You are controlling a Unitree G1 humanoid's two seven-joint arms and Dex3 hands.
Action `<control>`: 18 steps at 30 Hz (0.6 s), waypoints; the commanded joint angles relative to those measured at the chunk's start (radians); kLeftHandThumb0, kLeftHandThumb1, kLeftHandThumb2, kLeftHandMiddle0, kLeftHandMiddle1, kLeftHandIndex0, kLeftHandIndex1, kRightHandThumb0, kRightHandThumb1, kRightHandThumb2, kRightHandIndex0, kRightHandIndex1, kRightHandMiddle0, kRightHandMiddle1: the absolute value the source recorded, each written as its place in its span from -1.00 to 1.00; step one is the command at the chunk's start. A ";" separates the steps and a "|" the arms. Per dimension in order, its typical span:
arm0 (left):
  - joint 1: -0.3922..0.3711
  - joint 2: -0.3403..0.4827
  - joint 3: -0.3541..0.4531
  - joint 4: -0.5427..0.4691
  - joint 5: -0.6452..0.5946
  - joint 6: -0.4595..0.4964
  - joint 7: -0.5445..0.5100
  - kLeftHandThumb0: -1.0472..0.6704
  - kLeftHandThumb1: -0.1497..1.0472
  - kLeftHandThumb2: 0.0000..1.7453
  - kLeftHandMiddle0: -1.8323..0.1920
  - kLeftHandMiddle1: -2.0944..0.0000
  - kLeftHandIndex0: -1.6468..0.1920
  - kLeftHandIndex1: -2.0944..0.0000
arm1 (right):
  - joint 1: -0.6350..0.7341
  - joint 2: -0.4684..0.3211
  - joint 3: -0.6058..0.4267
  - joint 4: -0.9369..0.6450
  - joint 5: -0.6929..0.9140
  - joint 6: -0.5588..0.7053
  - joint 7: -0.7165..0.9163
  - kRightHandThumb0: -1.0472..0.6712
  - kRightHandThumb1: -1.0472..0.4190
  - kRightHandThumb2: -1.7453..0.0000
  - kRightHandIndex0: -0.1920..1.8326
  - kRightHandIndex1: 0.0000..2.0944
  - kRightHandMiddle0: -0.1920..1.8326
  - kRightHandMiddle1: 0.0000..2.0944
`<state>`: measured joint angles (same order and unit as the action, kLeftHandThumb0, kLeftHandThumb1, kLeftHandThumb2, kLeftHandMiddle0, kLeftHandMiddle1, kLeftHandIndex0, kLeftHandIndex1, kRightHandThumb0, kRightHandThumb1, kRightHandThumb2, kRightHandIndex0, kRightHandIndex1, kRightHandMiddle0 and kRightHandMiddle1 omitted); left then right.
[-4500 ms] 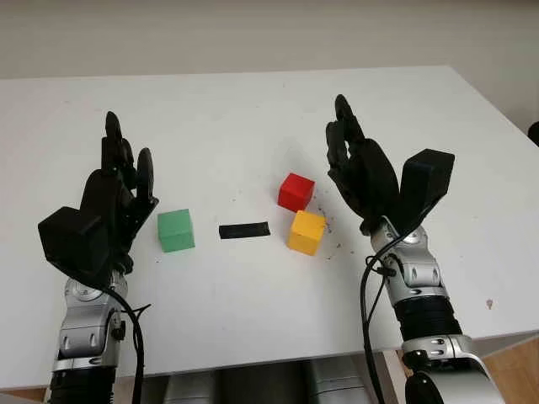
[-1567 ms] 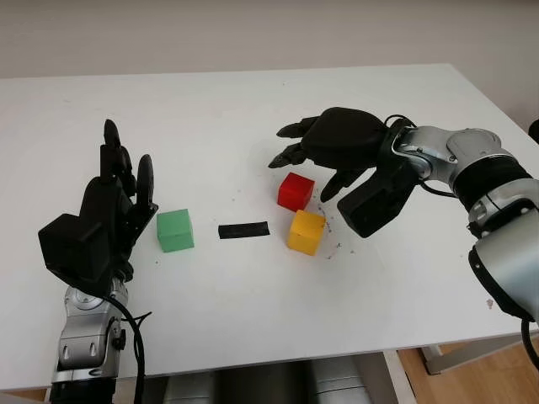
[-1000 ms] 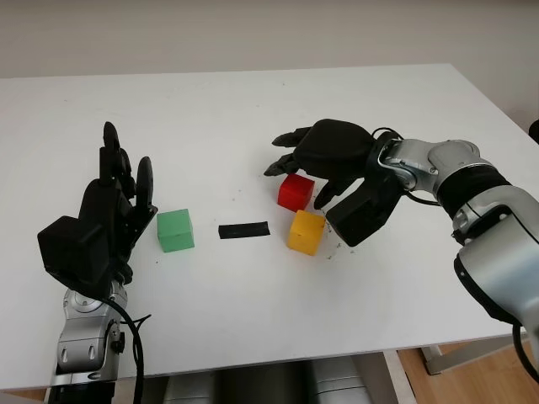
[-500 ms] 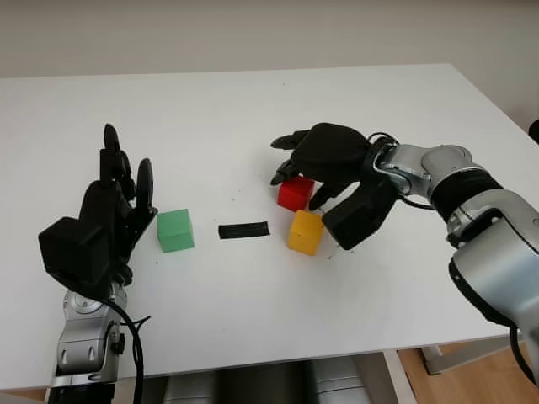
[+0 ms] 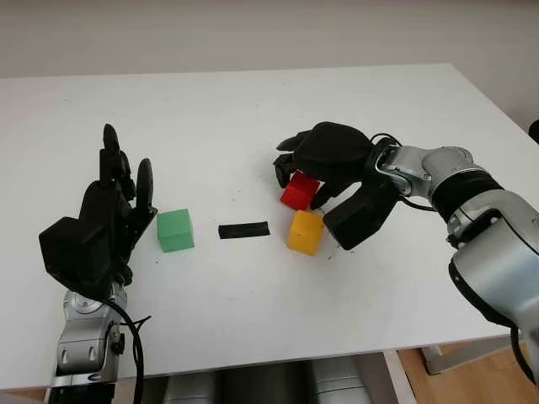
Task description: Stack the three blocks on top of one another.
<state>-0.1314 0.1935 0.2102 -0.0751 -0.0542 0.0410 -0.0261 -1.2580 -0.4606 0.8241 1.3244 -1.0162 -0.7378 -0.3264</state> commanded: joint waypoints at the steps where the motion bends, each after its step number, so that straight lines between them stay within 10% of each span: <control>1: -0.015 0.003 -0.005 -0.001 0.003 -0.007 0.000 -0.62 1.00 -0.30 1.00 1.00 1.00 1.00 | -0.004 -0.006 -0.011 0.001 0.008 0.003 -0.011 -0.26 -0.82 0.94 -0.37 -0.92 -0.36 0.28; 7: -0.011 -0.003 -0.005 -0.006 -0.001 -0.010 0.002 -0.62 1.00 -0.31 1.00 1.00 1.00 1.00 | -0.004 -0.007 -0.052 0.002 0.055 0.004 0.010 -0.23 -0.80 0.94 -0.36 -0.92 -0.35 0.21; 18: 0.000 -0.005 -0.007 -0.016 0.001 -0.005 0.002 -0.61 1.00 -0.30 1.00 1.00 1.00 1.00 | 0.043 0.062 -0.460 -0.036 0.567 0.038 0.473 -0.14 -0.81 0.93 -0.40 -0.96 -0.39 0.32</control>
<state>-0.1313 0.1899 0.2076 -0.0750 -0.0544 0.0401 -0.0248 -1.2256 -0.4057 0.3931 1.3122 -0.4766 -0.7056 0.1270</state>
